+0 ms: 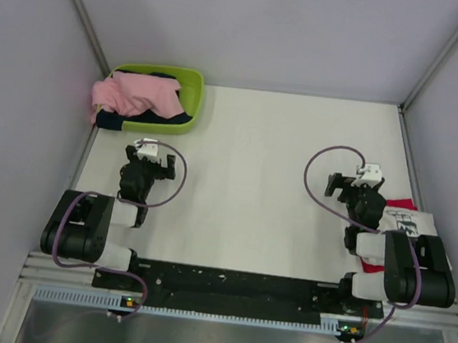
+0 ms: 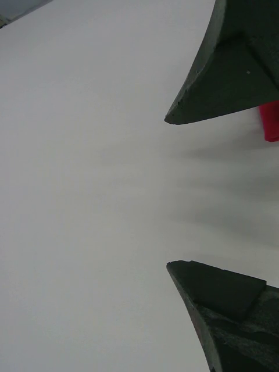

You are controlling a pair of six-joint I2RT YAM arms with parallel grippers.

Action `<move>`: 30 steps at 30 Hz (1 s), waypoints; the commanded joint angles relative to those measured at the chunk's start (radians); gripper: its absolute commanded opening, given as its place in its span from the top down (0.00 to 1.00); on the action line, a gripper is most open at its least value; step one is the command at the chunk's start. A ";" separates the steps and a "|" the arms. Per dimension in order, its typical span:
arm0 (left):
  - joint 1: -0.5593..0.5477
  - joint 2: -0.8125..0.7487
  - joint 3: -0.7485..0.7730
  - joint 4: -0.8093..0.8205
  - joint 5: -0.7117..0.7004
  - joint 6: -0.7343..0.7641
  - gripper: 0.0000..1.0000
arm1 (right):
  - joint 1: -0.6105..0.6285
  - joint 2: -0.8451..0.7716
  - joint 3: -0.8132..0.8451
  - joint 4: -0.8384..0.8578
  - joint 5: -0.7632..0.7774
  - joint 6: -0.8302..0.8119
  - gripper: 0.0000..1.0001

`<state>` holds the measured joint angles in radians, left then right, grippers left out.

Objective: Fold and stack the t-shirts
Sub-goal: Grab crumpled tshirt from bin with the left arm

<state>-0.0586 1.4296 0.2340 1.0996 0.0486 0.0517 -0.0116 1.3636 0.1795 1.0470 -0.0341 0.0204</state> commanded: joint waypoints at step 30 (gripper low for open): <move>0.039 0.541 1.744 -1.662 -0.102 0.025 0.19 | 0.173 -0.235 0.741 -0.972 -0.264 0.234 0.12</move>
<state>-0.0273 1.7096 1.7168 -0.2836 0.2333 0.1326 0.1440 1.0851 0.8722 0.2070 -0.3126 0.2405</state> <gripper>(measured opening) 0.800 0.882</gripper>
